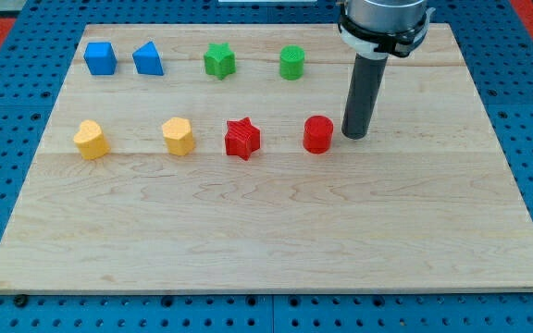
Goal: Move the red circle to the bottom of the yellow heart
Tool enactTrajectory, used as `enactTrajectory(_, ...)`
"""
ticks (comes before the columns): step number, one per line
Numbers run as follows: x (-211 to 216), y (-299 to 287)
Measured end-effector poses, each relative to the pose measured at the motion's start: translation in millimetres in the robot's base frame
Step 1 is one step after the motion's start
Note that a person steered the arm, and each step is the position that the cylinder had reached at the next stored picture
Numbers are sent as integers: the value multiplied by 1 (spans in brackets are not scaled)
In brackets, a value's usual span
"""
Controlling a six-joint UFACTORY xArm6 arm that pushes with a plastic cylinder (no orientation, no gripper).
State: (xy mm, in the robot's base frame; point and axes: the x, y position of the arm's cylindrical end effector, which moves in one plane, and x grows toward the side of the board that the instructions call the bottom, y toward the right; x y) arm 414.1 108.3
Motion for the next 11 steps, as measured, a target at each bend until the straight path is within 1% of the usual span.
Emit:
enactTrajectory(4, -2, 15)
enactTrajectory(5, -19, -5)
enactTrajectory(6, -6, -27)
enactTrajectory(7, 19, -43)
enactTrajectory(8, 26, -49)
enactTrajectory(9, 51, -124)
enactTrajectory(10, 76, -179)
enactTrajectory(11, 87, -169)
